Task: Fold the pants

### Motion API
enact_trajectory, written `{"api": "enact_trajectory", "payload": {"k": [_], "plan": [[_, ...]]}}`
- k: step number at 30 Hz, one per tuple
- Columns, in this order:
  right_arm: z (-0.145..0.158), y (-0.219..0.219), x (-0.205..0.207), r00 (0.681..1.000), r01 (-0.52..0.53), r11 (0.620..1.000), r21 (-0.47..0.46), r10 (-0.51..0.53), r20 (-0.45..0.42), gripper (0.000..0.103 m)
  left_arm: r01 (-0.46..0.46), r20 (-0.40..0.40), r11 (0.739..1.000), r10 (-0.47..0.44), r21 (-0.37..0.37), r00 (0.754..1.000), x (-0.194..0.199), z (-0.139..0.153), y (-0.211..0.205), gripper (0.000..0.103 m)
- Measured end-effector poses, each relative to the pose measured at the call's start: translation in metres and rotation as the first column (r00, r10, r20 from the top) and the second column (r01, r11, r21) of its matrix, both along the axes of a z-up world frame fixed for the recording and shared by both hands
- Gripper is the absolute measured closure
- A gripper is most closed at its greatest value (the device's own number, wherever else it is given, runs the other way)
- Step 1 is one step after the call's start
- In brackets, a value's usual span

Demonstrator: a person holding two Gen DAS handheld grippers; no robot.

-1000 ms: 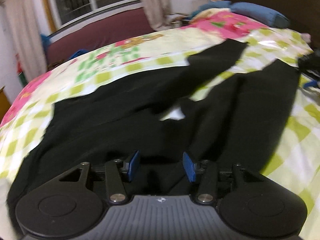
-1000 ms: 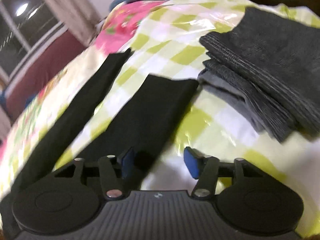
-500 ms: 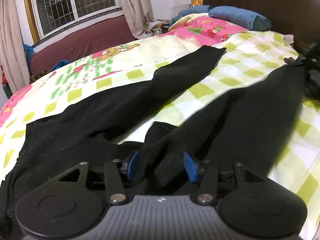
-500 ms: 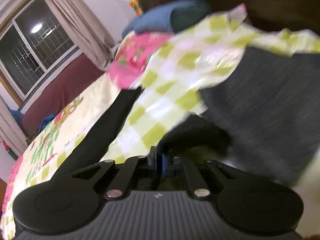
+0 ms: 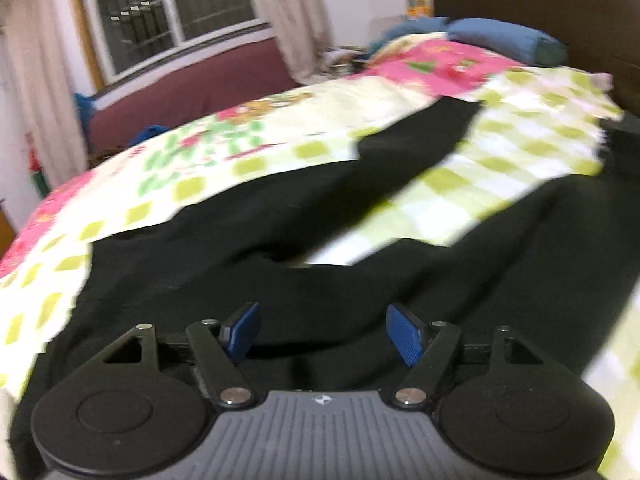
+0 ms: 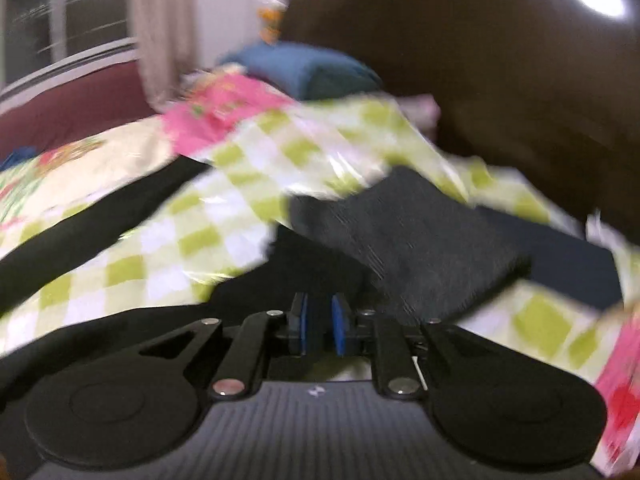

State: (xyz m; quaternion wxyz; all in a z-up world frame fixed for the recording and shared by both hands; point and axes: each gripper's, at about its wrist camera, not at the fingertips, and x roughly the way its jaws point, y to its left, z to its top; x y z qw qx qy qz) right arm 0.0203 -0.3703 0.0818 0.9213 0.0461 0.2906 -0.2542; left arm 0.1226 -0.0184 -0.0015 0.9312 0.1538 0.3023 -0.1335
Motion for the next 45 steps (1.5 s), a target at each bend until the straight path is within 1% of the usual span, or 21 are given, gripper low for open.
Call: {"api": "enact_trajectory", "payload": {"k": [3,5,7,9,11,13,16,20,22,28,30,31,33,35,37,38,39,40,41,42,45], "plan": [[0.006,0.041,0.016,0.987,-0.164,0.986,-0.015,0.164,-0.001,0.073,-0.057,0.024,0.998,0.056,0.028,0.998,0.01,-0.001,0.017,0.02],[0.004,0.069,0.034,0.958,-0.288,0.957,0.044,0.288,0.004,0.072,-0.079,0.036,0.995,0.077,0.068,0.996,0.014,-0.004,0.028,0.02],[-0.002,0.098,0.056,0.908,-0.415,0.902,0.12,0.419,-0.009,0.07,-0.091,0.035,0.988,0.087,0.126,0.996,0.02,-0.011,0.037,0.02],[-0.012,0.13,0.08,0.854,-0.51,0.848,0.143,0.519,-0.028,0.07,-0.108,0.025,0.978,0.105,0.176,0.994,0.03,-0.017,0.044,0.02],[-0.017,0.159,0.108,0.797,-0.59,0.794,0.146,0.601,-0.049,0.07,-0.095,-0.004,0.983,0.097,0.156,0.995,0.041,-0.013,0.054,0.02],[-0.018,0.179,0.138,0.741,-0.66,0.741,0.123,0.669,-0.058,0.068,-0.087,0.013,0.988,0.086,0.124,0.996,0.053,0.0,0.068,0.019],[-0.018,0.206,0.201,0.646,-0.751,0.654,0.092,0.757,-0.099,0.053,-0.109,0.048,0.988,0.104,0.109,0.993,0.085,0.017,0.095,0.014],[-0.03,0.237,0.282,0.565,-0.805,0.584,0.098,0.807,-0.173,0.045,-0.167,0.038,0.98,0.164,0.104,0.986,0.145,0.02,0.137,0.013],[-0.042,0.25,0.318,0.531,-0.822,0.56,0.102,0.819,-0.218,0.042,-0.185,-0.024,0.98,0.187,0.067,0.982,0.183,0.018,0.159,0.013],[-0.07,0.262,0.377,0.505,-0.822,0.56,0.107,0.802,-0.32,0.041,-0.199,-0.107,0.979,0.202,0.035,0.974,0.251,0.008,0.198,0.013],[-0.077,0.265,0.386,0.479,-0.832,0.544,0.11,0.804,-0.352,0.038,-0.194,-0.113,0.981,0.195,0.02,0.974,0.26,0.007,0.205,0.011],[-0.081,0.267,0.389,0.457,-0.839,0.531,0.122,0.808,-0.37,0.037,-0.182,-0.134,0.983,0.18,-0.002,0.975,0.264,0.006,0.208,0.006],[-0.088,0.27,0.395,0.435,-0.846,0.517,0.129,0.811,-0.392,0.033,-0.169,-0.179,0.985,0.161,-0.032,0.971,0.271,0.001,0.209,0.006],[-0.091,0.272,0.4,0.438,-0.846,0.518,0.126,0.81,-0.389,0.031,-0.165,-0.21,0.986,0.159,-0.012,0.965,0.284,-0.01,0.205,0.006],[-0.094,0.271,0.405,0.46,-0.826,0.544,0.148,0.803,-0.379,0.031,-0.206,-0.227,0.977,0.215,0.062,0.95,0.297,-0.025,0.199,0.006],[-0.095,0.271,0.405,0.465,-0.819,0.55,0.162,0.803,-0.373,0.038,-0.223,-0.245,0.972,0.235,0.076,0.941,0.301,-0.03,0.198,0.012],[-0.095,0.273,0.401,0.46,-0.822,0.545,0.168,0.808,-0.369,0.054,-0.228,-0.25,0.972,0.236,0.063,0.939,0.301,-0.032,0.196,0.02],[-0.093,0.276,0.397,0.459,-0.824,0.543,0.164,0.808,-0.37,0.063,-0.224,-0.242,0.973,0.23,0.053,0.943,0.297,-0.03,0.193,0.038],[-0.09,0.278,0.393,0.461,-0.824,0.545,0.156,0.804,-0.375,0.087,-0.236,-0.224,0.969,0.246,0.073,0.943,0.293,-0.027,0.188,0.045],[-0.087,0.28,0.39,0.464,-0.822,0.551,0.148,0.797,-0.387,0.096,-0.238,-0.208,0.968,0.25,0.084,0.946,0.289,-0.023,0.186,0.047],[-0.06,0.28,0.376,0.491,-0.823,0.556,0.117,0.8,-0.345,0.096,-0.226,-0.185,0.972,0.235,0.066,0.954,0.274,-0.004,0.187,0.063]]}}
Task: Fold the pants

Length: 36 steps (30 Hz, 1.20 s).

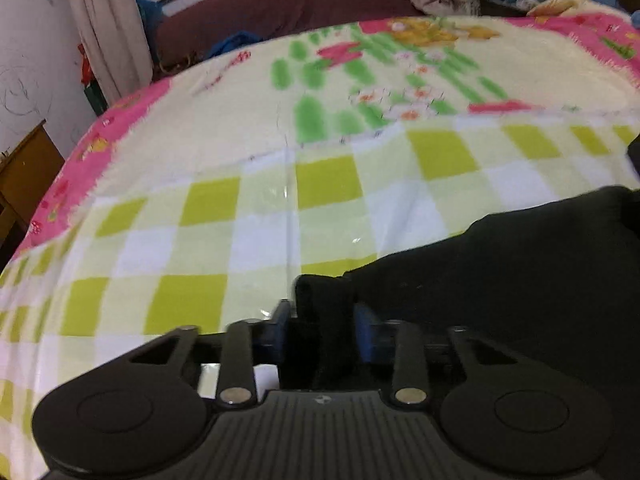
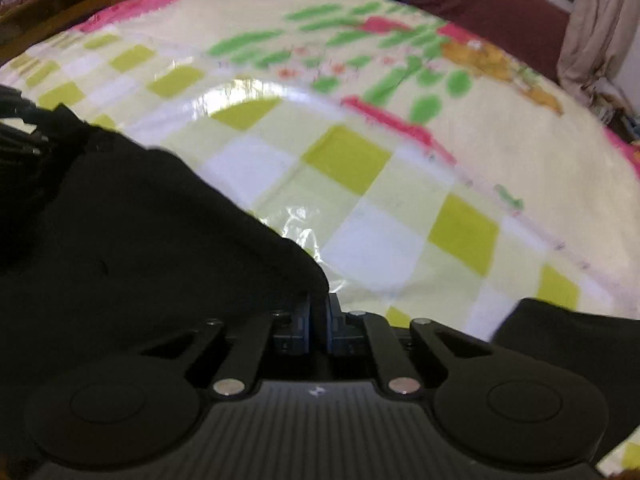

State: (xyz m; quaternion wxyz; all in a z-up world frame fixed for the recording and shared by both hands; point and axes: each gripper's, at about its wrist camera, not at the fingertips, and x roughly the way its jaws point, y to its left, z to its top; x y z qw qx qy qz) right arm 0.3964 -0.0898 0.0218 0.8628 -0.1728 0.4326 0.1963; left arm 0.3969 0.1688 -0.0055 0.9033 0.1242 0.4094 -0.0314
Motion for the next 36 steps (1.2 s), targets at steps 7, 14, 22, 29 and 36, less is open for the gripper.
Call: {"api": "enact_trajectory", "payload": {"k": [7,14,22,29,36], "plan": [[0.096,-0.019,-0.118,0.987,-0.054,0.986,0.157,0.029,0.159,0.097,0.088,0.186,0.979,-0.053,-0.182,0.981,-0.104,0.087,0.031,0.076],[0.061,-0.024,-0.302,0.989,-0.139,0.984,0.112,0.132,0.071,0.096,0.131,0.166,0.963,-0.093,-0.236,0.982,-0.247,0.063,0.037,0.071],[0.031,-0.004,-0.335,0.992,-0.121,0.992,0.042,0.123,-0.027,0.087,0.217,0.075,0.951,-0.205,-0.22,0.976,-0.267,0.031,-0.019,0.055],[0.062,0.002,-0.219,0.999,0.033,0.956,0.29,-0.041,0.021,0.049,0.291,0.167,0.927,-0.256,-0.235,0.952,-0.217,0.055,-0.049,0.036],[0.018,0.023,-0.122,0.988,0.107,0.889,0.445,-0.046,-0.146,0.047,0.303,0.133,0.935,-0.282,-0.183,0.95,-0.158,0.051,-0.048,0.035]]}}
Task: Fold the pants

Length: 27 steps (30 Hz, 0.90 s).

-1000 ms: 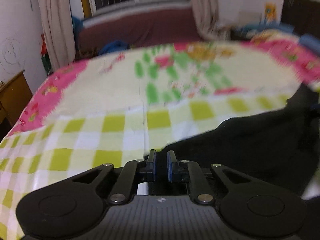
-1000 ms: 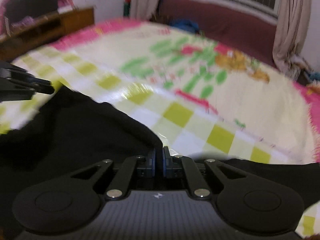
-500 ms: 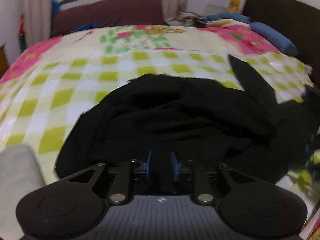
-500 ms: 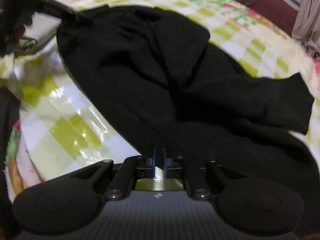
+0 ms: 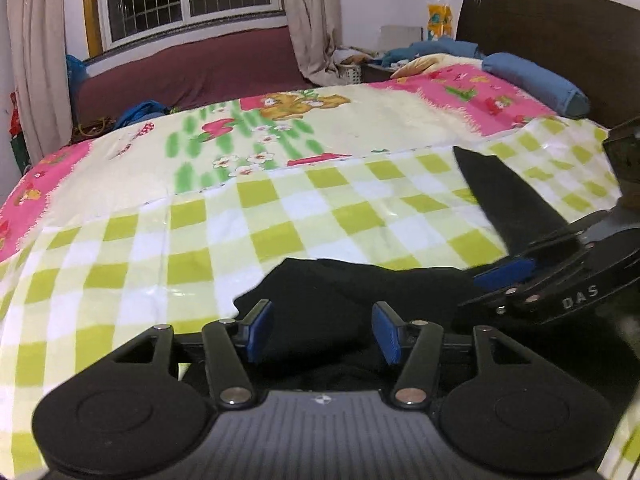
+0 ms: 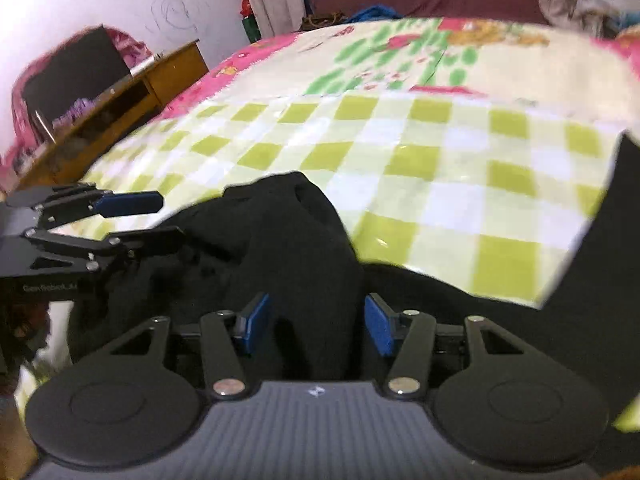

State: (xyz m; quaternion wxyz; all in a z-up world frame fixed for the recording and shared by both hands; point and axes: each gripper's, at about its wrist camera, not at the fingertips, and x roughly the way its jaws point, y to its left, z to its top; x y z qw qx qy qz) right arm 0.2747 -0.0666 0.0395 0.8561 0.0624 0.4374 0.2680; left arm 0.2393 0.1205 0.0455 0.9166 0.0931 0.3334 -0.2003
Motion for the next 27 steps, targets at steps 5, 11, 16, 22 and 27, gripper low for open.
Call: {"api": "enact_trajectory", "payload": {"k": [5,11,16,22,27], "plan": [[-0.014,0.0,0.011,1.0,-0.021,0.999,0.024,0.021,0.006,0.054,0.132,-0.091,0.991,-0.131,0.004,0.987,0.041,-0.013,-0.004,0.031],[-0.007,-0.01,-0.038,0.982,-0.166,0.983,0.074,0.158,0.104,0.087,0.183,-0.157,0.983,-0.184,-0.023,0.97,0.08,-0.021,-0.002,0.024],[0.0,0.017,-0.059,0.918,-0.278,0.957,-0.086,0.291,0.27,0.089,0.265,-0.206,0.963,-0.269,-0.048,0.941,0.086,-0.015,-0.008,0.022],[0.017,0.051,-0.125,0.781,-0.446,0.871,-0.206,0.492,0.386,0.092,0.212,-0.129,0.969,-0.228,-0.123,0.965,0.042,0.019,0.017,0.021],[0.01,0.091,-0.188,0.639,-0.596,0.748,-0.292,0.662,0.391,0.103,0.082,-0.128,0.971,-0.113,-0.224,0.985,-0.016,0.035,0.059,0.013]]}}
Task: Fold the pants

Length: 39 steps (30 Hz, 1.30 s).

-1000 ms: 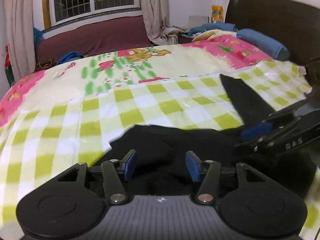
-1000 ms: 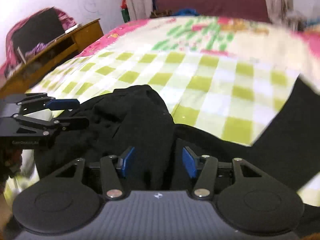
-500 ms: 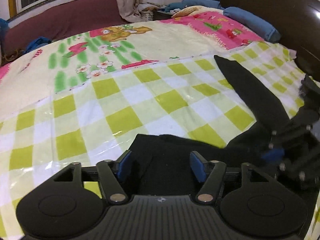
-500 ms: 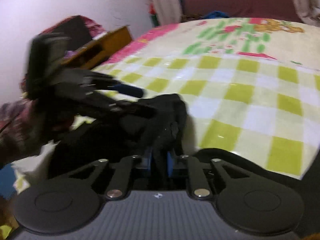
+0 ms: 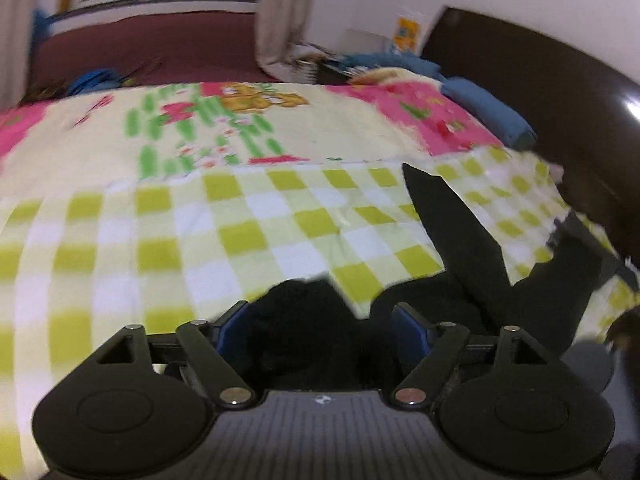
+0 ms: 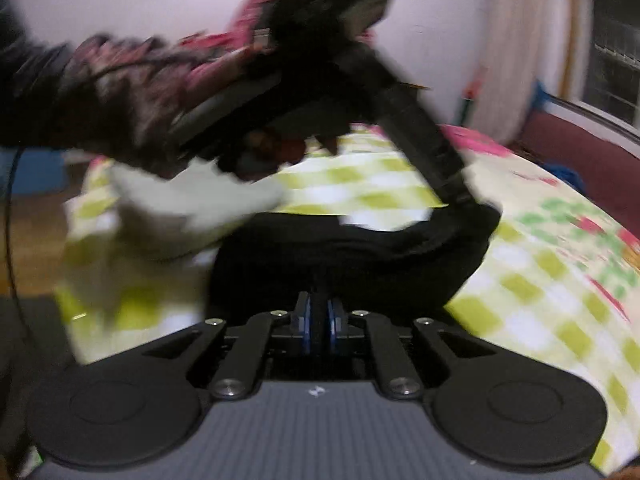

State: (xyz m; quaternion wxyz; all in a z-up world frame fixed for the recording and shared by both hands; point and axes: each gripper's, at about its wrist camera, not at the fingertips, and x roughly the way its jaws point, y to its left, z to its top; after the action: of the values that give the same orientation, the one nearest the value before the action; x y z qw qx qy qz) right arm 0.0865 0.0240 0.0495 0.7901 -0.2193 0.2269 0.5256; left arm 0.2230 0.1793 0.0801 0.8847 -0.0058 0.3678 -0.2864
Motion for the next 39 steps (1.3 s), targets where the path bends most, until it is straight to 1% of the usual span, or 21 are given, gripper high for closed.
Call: {"api": "enact_trajectory", "payload": {"k": [1,3,5,7,10,12,14,16,18,21,23,26,28,30,33,34,35,36,37,38,39], "plan": [[-0.005,0.008,-0.011,0.999,-0.033,0.999,-0.014,0.033,-0.004,0.103,-0.026,-0.007,1.0,0.026,-0.009,1.0,-0.013,-0.001,0.006,0.013],[-0.019,0.025,-0.029,0.998,-0.057,0.996,-0.07,0.058,0.007,0.102,-0.087,-0.003,0.996,0.087,-0.009,0.996,-0.042,-0.006,0.017,0.011],[-0.027,0.033,-0.038,0.998,-0.061,0.994,-0.087,0.059,-0.026,0.102,-0.154,-0.002,0.988,0.154,0.018,0.988,-0.065,-0.015,0.027,0.009],[-0.027,0.032,-0.047,0.998,-0.036,0.995,-0.089,0.031,-0.055,0.102,-0.213,-0.034,0.977,0.213,0.011,0.976,-0.081,-0.026,0.039,0.009],[-0.021,0.016,-0.044,0.987,0.068,0.995,-0.072,-0.078,-0.137,0.101,-0.287,-0.089,0.958,0.284,-0.024,0.955,-0.102,-0.043,0.053,0.01],[-0.019,0.001,-0.043,0.97,0.164,0.984,-0.073,-0.174,-0.17,0.1,-0.329,-0.079,0.944,0.328,-0.004,0.941,-0.114,-0.051,0.055,0.01],[-0.018,-0.014,-0.042,0.945,0.264,0.961,-0.083,-0.275,-0.176,0.097,-0.362,-0.051,0.931,0.364,0.031,0.93,-0.12,-0.056,0.054,0.01],[-0.019,-0.035,-0.036,0.903,0.373,0.923,-0.099,-0.385,-0.189,0.096,-0.372,-0.05,0.927,0.375,0.051,0.926,-0.121,-0.06,0.053,0.01],[-0.02,-0.056,-0.029,0.839,0.477,0.873,-0.099,-0.486,-0.244,0.095,-0.369,-0.072,0.929,0.369,0.014,0.927,-0.119,-0.062,0.052,0.01],[-0.02,-0.086,-0.02,0.732,0.608,0.79,-0.08,-0.597,-0.328,0.094,-0.368,-0.152,0.928,0.356,-0.063,0.922,-0.117,-0.069,0.051,0.01],[-0.017,-0.108,-0.018,0.682,0.662,0.747,-0.067,-0.637,-0.36,0.094,-0.379,-0.174,0.922,0.361,-0.084,0.916,-0.12,-0.075,0.045,0.01],[-0.019,-0.12,-0.015,0.643,0.702,0.709,-0.066,-0.672,-0.367,0.094,-0.392,-0.192,0.915,0.369,-0.094,0.909,-0.116,-0.083,0.035,0.01],[-0.022,-0.126,-0.013,0.624,0.72,0.691,-0.067,-0.687,-0.372,0.094,-0.426,-0.179,0.903,0.411,-0.053,0.894,-0.109,-0.089,0.029,0.01],[-0.023,-0.134,-0.013,0.607,0.738,0.673,-0.06,-0.699,-0.379,0.094,-0.461,-0.179,0.886,0.447,-0.042,0.876,-0.101,-0.094,0.03,0.01],[-0.024,-0.148,-0.011,0.572,0.77,0.636,-0.05,-0.722,-0.389,0.092,-0.519,-0.178,0.849,0.498,-0.096,0.849,-0.092,-0.092,0.035,0.01],[-0.025,-0.155,-0.01,0.554,0.784,0.62,-0.045,-0.73,-0.399,0.091,-0.535,-0.171,0.836,0.513,-0.121,0.841,-0.09,-0.09,0.036,0.01],[-0.025,-0.162,-0.01,0.537,0.796,0.604,-0.042,-0.736,-0.412,0.087,-0.544,-0.165,0.828,0.523,-0.136,0.836,-0.089,-0.09,0.036,0.011],[-0.026,-0.168,-0.009,0.514,0.81,0.584,-0.04,-0.743,-0.429,0.084,-0.551,-0.163,0.823,0.53,-0.139,0.832,-0.087,-0.09,0.035,0.014],[-0.026,-0.174,-0.008,0.496,0.822,0.568,-0.039,-0.749,-0.439,0.083,-0.563,-0.162,0.819,0.543,-0.115,0.824,-0.085,-0.093,0.032,0.023],[-0.026,-0.179,-0.007,0.477,0.835,0.549,-0.036,-0.756,-0.447,0.081,-0.566,-0.159,0.82,0.551,-0.079,0.82,-0.083,-0.096,0.029,0.033],[-0.026,-0.185,-0.007,0.46,0.847,0.53,-0.033,-0.763,-0.454,0.08,-0.566,-0.148,0.823,0.555,-0.044,0.819,-0.083,-0.097,0.027,0.037]]}}
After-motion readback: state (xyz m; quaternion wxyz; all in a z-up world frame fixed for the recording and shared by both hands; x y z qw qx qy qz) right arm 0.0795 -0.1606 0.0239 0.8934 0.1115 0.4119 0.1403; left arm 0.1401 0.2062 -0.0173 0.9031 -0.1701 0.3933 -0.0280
